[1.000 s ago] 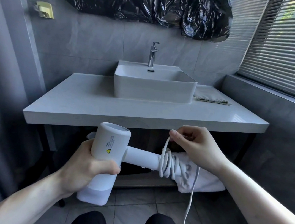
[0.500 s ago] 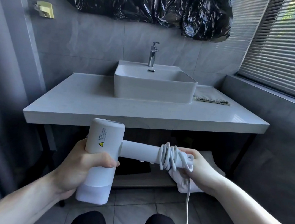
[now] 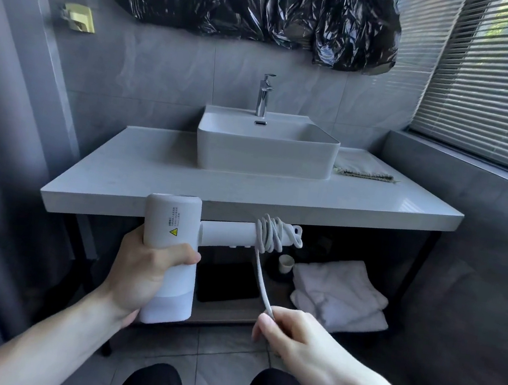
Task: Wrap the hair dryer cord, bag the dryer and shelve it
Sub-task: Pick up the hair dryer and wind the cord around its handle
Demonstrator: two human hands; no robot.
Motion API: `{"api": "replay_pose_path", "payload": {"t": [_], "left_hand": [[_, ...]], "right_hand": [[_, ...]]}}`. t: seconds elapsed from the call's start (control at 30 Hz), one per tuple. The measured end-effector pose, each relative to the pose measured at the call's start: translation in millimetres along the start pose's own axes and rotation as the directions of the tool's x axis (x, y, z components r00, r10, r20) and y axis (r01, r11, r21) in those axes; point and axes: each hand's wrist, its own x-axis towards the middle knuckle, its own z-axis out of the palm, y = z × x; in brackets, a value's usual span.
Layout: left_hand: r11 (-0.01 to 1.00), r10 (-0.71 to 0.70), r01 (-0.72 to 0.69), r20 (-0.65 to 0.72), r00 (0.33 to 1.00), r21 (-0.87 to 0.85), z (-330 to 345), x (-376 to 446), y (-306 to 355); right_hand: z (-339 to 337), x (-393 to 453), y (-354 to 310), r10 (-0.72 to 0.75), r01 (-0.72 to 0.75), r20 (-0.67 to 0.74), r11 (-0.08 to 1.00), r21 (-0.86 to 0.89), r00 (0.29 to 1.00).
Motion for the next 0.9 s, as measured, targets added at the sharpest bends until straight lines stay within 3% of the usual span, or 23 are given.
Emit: {"api": "replay_pose_path", "payload": {"t": [0.3, 0.5, 0.63, 0.9], "left_hand": [[0.984, 0.016, -0.009, -0.035, 0.999, 0.176, -4, 7, -16], [0.964, 0.03, -0.043, 0.052, 0.998, 0.264, -5, 3, -25], [0.949, 0.055, -0.101, 0.158, 0.986, 0.298, -5, -2, -22], [0.931, 0.081, -0.162, 0.249, 0.965, 0.326, -3, -12, -13]], "right_hand": [[-37, -15, -32, -0.179, 0.146, -0.15, 0.967, -0.21, 0.972], [-59, -6, -40, -0.183, 0.162, -0.27, 0.982, -0.101, 0.945], [-71, 6, -40, -0.184, 0.146, -0.352, 0.981, -0.131, 0.918], [-85, 31, -38, -0.122, 0.099, -0.394, 0.992, -0.078, 0.911]]}}
